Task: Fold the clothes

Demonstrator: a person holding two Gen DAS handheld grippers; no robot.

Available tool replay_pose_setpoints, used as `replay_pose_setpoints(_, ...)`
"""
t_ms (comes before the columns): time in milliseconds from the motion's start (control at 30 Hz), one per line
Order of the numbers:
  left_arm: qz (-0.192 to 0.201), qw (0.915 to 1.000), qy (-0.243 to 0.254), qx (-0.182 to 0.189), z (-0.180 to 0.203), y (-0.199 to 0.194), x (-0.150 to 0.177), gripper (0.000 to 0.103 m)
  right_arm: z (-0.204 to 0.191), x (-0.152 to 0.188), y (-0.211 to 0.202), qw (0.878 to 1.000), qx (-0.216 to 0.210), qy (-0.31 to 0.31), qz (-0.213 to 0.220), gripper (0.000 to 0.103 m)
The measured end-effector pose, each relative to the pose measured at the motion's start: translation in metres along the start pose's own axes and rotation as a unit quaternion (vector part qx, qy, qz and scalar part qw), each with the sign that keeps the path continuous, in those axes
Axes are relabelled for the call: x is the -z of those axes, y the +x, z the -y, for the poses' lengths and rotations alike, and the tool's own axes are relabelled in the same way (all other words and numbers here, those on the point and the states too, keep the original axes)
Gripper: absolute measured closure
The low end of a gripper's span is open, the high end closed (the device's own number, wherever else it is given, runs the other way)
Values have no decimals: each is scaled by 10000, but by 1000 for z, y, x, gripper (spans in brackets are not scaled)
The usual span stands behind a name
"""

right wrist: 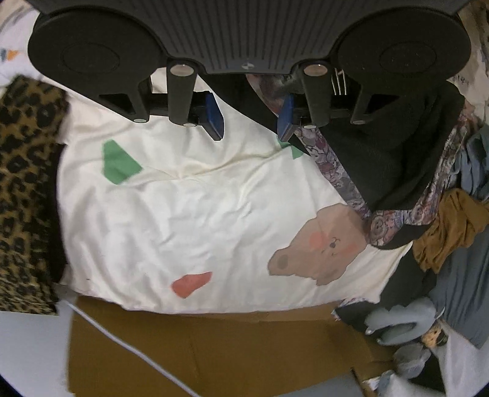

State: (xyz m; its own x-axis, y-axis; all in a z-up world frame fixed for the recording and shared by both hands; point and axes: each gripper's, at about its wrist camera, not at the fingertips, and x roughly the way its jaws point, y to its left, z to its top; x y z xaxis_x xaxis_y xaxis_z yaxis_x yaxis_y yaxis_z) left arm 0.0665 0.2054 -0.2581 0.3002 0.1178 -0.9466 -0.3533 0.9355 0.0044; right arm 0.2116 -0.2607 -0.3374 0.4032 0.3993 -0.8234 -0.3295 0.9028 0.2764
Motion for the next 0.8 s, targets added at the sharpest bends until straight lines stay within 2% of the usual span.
replay_pose_setpoints(67,171,9998,55,-57,8,1,-17,56,-5,-2,9,9999,-71,-77,-53,57)
replay_pose_setpoints(167,439,9987,254,57,27,11,-42,47,-13,-4,19,9995,-215,-181,-116,57)
replay_pose_setpoints(333,694,9962,397,352,63,36,-73,43,-24,-8,36,9984,-416,-298,-248,57)
replay_pose_setpoints(433,837,9937,563,494,87,50,-85,35,-29,-12,45,9974,-589,-245,-334,57)
replay_pose_setpoints(567,1027,9893,785,683,118,67,-101,26,-38,-17,57,9960,-721,-353,-390,48)
replay_pose_setpoints(667,1169,9851,951,824,142,81,-112,26,-43,-21,70,9950,-777,-421,-468,47)
replay_pose_setpoints(800,1166,9823,1119,948,173,99,-124,26,-50,-23,84,9931,-879,-491,-604,47)
